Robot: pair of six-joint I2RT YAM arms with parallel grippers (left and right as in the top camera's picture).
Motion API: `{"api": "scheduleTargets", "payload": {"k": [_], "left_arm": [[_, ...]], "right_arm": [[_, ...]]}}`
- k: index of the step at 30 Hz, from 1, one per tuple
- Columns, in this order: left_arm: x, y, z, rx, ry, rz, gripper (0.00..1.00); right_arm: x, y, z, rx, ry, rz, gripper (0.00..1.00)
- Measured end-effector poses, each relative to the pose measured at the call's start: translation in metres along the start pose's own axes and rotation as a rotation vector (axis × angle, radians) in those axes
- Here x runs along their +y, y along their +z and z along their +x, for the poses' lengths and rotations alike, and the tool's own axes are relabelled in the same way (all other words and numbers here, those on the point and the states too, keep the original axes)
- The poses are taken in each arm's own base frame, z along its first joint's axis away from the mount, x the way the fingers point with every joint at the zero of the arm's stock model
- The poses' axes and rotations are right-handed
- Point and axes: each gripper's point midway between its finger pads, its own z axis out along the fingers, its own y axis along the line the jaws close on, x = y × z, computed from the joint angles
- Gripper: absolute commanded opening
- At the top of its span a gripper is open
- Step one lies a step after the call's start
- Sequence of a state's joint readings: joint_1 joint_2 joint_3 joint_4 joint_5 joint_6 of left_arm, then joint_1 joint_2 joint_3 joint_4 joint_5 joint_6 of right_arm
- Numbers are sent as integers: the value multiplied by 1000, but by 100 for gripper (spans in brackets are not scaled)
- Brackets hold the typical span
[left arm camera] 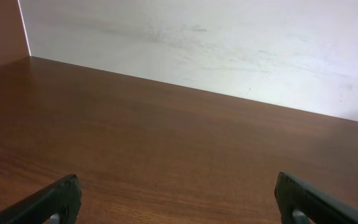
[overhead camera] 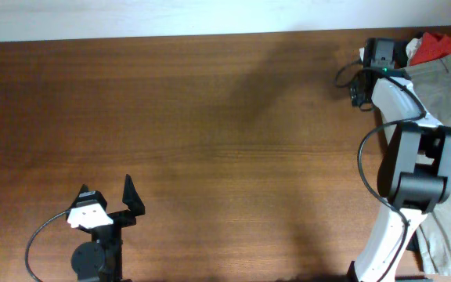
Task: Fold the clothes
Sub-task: 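Reach the right gripper to the khaki trousers on the stack and grasp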
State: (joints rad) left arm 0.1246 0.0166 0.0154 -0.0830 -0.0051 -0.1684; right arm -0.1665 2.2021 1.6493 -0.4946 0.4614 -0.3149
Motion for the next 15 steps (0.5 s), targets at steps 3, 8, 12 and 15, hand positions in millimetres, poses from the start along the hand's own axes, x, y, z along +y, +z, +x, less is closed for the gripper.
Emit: {"api": "scheduleTargets", "payload": {"k": [3,8,12,15], "left_arm": [[0,0,0,0,0,0,99],[0,0,0,0,0,0,99],[0,0,0,0,0,0,99],[0,0,0,0,0,0,99]], "right_arm": [[-3,23,19,61,-3,16,91],[-9,27,15,42,15,39,72],[-11,35,20,57,18,43,70],[-16,39,24,66,26,49,61]]}}
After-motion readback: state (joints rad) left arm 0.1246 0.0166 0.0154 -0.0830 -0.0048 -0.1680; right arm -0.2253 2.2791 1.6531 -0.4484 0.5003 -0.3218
